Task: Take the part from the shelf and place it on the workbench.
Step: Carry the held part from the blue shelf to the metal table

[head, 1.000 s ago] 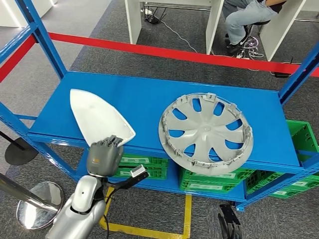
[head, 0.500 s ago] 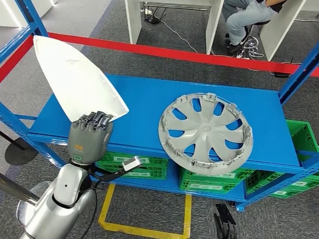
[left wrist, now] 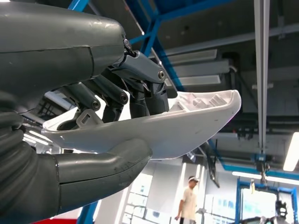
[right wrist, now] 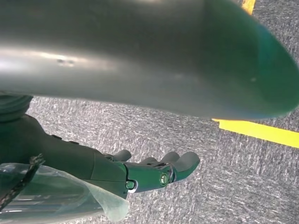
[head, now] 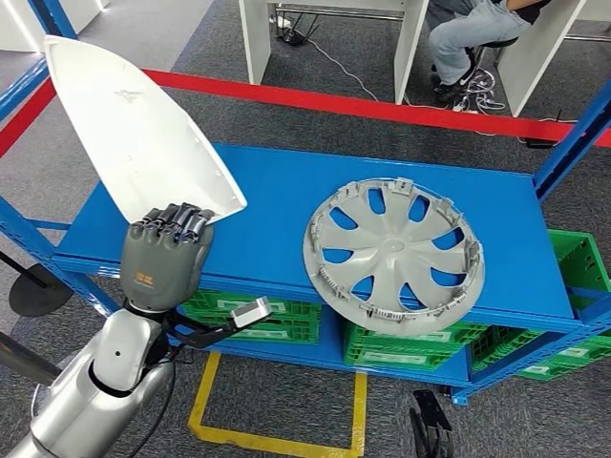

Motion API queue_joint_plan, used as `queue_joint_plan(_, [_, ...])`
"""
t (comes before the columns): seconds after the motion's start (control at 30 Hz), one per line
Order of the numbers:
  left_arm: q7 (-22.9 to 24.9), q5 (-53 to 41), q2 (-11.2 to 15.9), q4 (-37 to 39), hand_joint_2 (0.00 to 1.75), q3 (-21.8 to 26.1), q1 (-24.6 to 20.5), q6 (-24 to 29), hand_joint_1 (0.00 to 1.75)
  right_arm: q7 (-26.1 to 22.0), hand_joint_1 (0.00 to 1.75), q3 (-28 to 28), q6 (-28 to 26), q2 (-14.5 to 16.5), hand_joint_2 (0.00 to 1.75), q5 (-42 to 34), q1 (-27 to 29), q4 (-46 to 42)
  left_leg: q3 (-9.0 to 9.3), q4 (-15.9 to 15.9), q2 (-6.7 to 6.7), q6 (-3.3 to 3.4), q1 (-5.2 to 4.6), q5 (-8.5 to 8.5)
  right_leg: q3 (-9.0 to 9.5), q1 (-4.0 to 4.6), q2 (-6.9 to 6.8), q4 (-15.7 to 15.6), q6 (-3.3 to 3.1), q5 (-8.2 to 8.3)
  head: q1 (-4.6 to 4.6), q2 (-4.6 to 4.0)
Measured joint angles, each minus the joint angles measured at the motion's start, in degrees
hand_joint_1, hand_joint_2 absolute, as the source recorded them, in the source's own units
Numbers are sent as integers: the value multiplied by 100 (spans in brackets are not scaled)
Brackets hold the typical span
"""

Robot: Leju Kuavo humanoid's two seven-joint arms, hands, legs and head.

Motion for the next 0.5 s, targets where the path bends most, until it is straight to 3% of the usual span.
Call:
queue_joint_plan(0.2, [621, -2, 287, -32, 175, -590, -335, -25, 175, -20, 0, 4, -4, 9, 0, -47, -2, 0, 0, 0, 0, 0, 0, 0, 0, 0, 1, 0, 0, 0, 1, 0])
queue_joint_plan(0.5, [897, -2, 521, -27, 175, -907, -351, 109, 175, -30, 0, 4, -27, 9, 0, -125, 3, 0, 0, 0, 0, 0, 0, 0, 0, 0, 1, 0, 0, 0, 0, 0])
